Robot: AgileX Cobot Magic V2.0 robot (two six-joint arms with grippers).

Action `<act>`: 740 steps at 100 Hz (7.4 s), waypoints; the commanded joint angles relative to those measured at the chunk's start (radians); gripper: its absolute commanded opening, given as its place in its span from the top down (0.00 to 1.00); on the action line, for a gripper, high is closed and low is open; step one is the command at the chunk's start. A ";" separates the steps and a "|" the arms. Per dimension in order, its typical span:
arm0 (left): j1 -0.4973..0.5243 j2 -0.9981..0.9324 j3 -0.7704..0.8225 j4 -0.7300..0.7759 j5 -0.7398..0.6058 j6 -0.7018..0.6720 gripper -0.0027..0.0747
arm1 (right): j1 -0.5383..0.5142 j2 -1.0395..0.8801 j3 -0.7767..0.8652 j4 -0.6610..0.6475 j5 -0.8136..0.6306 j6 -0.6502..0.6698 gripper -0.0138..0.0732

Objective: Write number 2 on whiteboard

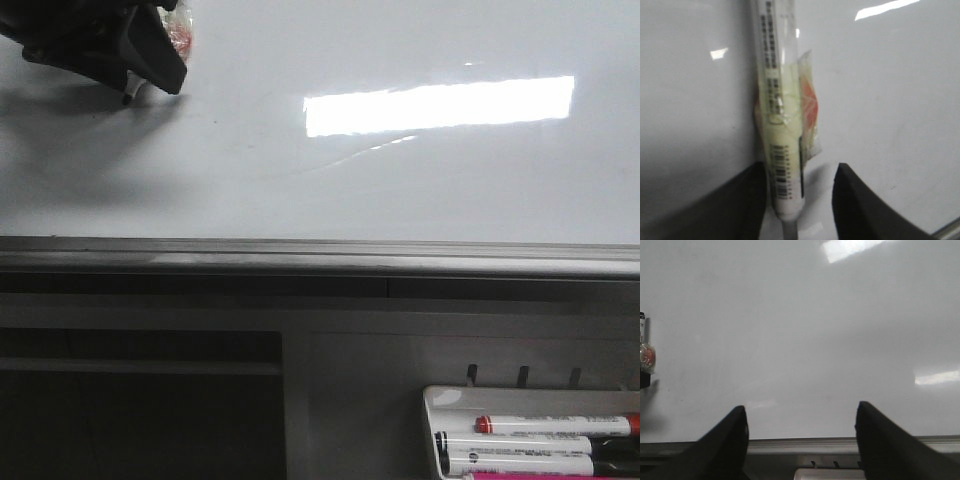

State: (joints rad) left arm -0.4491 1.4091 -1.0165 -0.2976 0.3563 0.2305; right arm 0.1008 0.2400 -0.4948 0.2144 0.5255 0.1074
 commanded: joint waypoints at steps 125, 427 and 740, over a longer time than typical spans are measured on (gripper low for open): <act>-0.495 -0.460 -0.034 0.034 0.445 0.630 0.99 | 0.534 0.633 -0.450 0.801 0.156 -1.173 0.36; -0.449 -1.198 0.171 0.298 0.331 -0.142 0.99 | 0.236 1.070 -0.456 0.668 -0.108 -1.020 0.91; -0.453 -0.418 -0.134 -0.218 0.569 0.422 0.99 | 0.769 0.699 -0.482 0.706 0.068 -1.266 0.26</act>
State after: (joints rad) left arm -0.9016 1.0104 -1.1143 -0.4791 1.0455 0.6758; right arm 0.8727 0.9628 -0.9446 0.8871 0.6564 -1.1625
